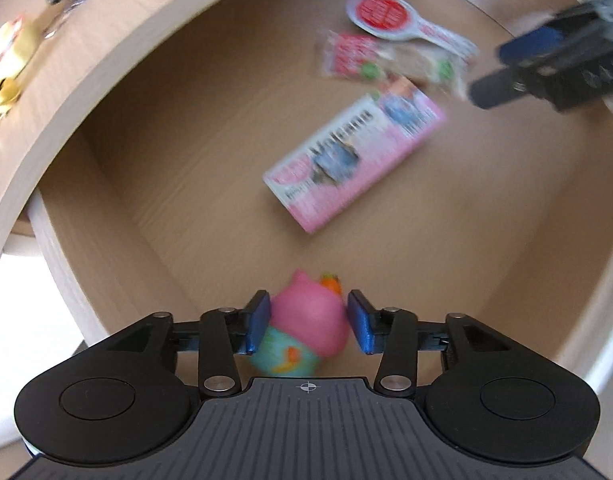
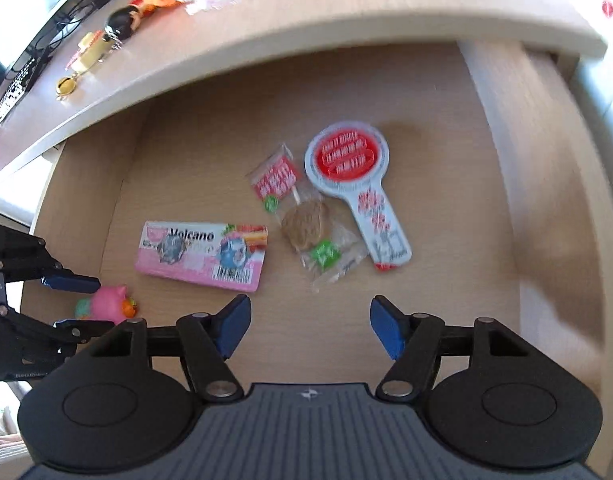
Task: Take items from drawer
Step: 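Hold the pink pig toy in the left tool while the right grasps the Volcano biscuit box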
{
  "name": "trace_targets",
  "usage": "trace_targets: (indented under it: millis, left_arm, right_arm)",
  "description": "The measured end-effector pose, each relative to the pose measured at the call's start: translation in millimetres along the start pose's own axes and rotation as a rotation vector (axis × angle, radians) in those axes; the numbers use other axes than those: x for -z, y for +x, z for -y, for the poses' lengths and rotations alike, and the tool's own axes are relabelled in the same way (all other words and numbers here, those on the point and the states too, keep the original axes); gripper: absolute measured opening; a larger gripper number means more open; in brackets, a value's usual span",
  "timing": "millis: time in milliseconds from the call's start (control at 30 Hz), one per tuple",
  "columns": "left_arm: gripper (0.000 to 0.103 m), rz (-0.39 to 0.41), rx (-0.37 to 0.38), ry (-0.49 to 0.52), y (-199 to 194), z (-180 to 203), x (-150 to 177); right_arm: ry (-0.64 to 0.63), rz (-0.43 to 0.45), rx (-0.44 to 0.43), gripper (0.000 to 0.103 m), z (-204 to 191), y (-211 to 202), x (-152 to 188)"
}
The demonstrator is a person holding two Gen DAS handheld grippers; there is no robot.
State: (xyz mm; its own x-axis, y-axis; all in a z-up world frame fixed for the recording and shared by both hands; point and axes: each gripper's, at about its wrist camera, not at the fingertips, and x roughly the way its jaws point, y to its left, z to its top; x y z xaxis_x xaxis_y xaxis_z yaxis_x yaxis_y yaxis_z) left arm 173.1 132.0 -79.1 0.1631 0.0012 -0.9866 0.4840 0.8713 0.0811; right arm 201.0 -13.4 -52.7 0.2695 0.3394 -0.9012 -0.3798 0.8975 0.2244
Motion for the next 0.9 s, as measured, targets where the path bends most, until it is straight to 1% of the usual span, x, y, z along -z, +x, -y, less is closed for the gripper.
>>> trace_targets:
  millis: [67,100,133,200,267,367,400,467,533,600,667,767,867,900]
  left_arm:
    - [0.047,0.023,0.000,-0.048,3.1,-2.0,-3.7]
    - [0.047,0.028,0.014,-0.069,2.2,-3.9,-7.2]
    - [0.047,0.034,0.034,-0.085,0.7,-5.9,-8.1]
    - [0.042,0.046,0.056,-0.093,-3.6,-8.3,-9.7]
    - [0.042,0.052,0.055,-0.088,-7.0,-9.7,-10.2]
    - [0.042,0.057,0.060,-0.094,-8.6,-8.4,-11.2]
    - [0.042,0.059,0.066,-0.093,-11.4,-10.3,-11.0]
    - [0.042,0.071,0.083,-0.079,-22.6,-12.0,-7.9]
    - [0.042,0.090,0.103,-0.044,-42.3,-16.5,-6.2]
    - [0.042,0.093,0.135,0.019,-57.9,-16.9,-4.8]
    - [0.042,0.071,0.133,0.098,-62.8,-15.8,-1.6]
    - [0.042,0.017,0.103,0.215,-55.6,-0.7,3.4]
    - [0.042,-0.036,0.099,0.276,-46.1,7.7,5.6]
    - [0.042,-0.052,0.104,0.285,-51.0,5.6,13.6]
  right_arm:
    - [-0.038,0.056,0.047,0.072,-4.7,-6.3,-1.1]
    - [-0.057,0.083,0.066,0.073,-2.0,-20.4,-2.4]
    - [-0.074,0.111,0.085,0.073,-2.8,-24.4,-3.2]
    - [-0.089,0.174,0.117,0.078,-2.7,-32.6,-2.2]
    - [-0.084,0.222,0.141,0.082,-2.1,-22.8,-0.6]
    - [-0.104,0.209,0.157,0.082,-0.7,-29.0,0.6]
    - [-0.108,0.206,0.160,0.082,2.8,-40.9,1.7]
    - [-0.115,0.202,0.170,0.082,1.5,-41.4,2.7]
    - [-0.121,0.207,0.177,0.082,2.6,-39.6,-0.7]
    - [-0.120,0.211,0.168,0.083,-0.1,-26.5,-4.3]
    - [-0.114,0.204,0.151,0.083,-0.3,-22.3,-6.8]
    - [-0.114,0.185,0.132,0.082,1.1,-17.7,-7.6]
    - [-0.131,0.175,0.120,0.082,1.4,-17.8,-5.8]
    - [-0.141,0.174,0.115,0.082,-0.5,-17.8,-5.9]
